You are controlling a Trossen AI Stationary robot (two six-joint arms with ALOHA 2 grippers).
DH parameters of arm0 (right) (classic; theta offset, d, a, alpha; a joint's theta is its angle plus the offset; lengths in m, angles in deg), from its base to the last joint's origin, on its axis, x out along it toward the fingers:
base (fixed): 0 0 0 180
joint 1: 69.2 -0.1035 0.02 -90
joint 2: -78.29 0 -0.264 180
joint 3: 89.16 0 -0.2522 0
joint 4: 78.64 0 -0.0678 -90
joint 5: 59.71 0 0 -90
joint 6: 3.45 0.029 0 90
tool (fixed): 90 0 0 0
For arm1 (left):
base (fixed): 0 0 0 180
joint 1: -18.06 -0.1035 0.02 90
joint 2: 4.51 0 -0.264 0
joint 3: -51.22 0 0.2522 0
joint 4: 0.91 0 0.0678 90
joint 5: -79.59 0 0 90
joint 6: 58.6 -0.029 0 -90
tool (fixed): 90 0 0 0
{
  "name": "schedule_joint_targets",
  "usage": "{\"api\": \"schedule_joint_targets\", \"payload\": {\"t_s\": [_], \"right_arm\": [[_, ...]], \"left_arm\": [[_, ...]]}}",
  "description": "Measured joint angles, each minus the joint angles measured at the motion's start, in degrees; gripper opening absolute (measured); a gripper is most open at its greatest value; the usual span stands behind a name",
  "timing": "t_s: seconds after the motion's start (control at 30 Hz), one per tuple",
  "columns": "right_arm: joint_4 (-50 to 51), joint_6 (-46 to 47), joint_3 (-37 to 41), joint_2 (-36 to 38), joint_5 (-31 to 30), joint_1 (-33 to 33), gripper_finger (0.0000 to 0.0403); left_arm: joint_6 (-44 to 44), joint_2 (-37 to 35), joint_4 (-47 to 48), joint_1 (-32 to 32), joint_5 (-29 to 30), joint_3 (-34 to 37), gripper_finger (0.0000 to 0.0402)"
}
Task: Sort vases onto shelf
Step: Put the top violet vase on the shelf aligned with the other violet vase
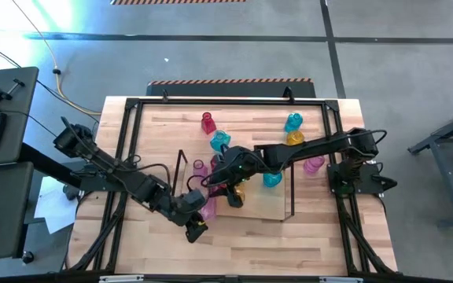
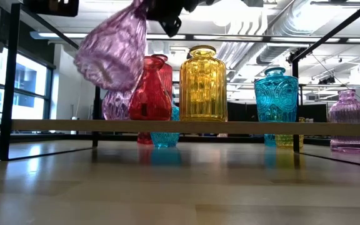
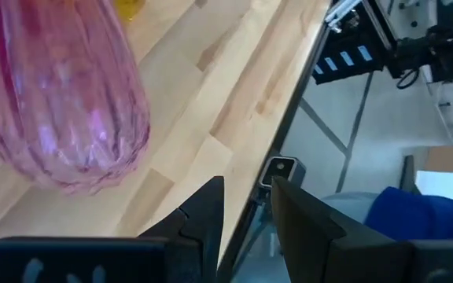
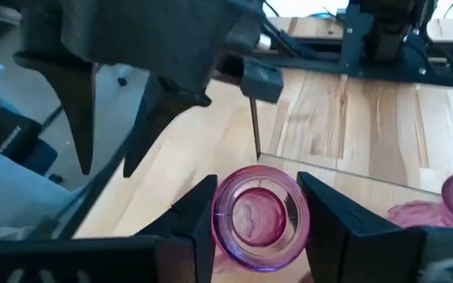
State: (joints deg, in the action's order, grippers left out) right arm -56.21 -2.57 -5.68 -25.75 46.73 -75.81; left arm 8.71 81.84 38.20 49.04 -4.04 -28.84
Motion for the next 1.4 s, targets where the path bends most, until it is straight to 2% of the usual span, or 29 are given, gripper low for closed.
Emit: {"api": "schedule_joint_targets", "payload": {"t_s": [0.43,0.83,1.1,1.4], "right_arm": [[-0.3,-3.8,0.0,-1.8,-4.0,-1.2,0.0119],[-3.6,-3.9,0.0,-1.8,-4.3,-1.2,0.0119],[-3.8,-3.9,0.0,-1.8,-4.4,-1.2,0.0119],[-3.8,-4.1,0.0,-2.0,-5.0,-1.1,0.0119]], "left_arm": [[0.0,3.2,0.3,0.1,2.4,0.0,0.0099],[0.2,3.2,3.4,0.1,6.8,0.1,0.0099],[5.6,3.1,-4.1,1.2,8.0,6.5,0.0099],[6.8,3.1,-2.3,1.7,10.9,7.1,0.0099]]}}
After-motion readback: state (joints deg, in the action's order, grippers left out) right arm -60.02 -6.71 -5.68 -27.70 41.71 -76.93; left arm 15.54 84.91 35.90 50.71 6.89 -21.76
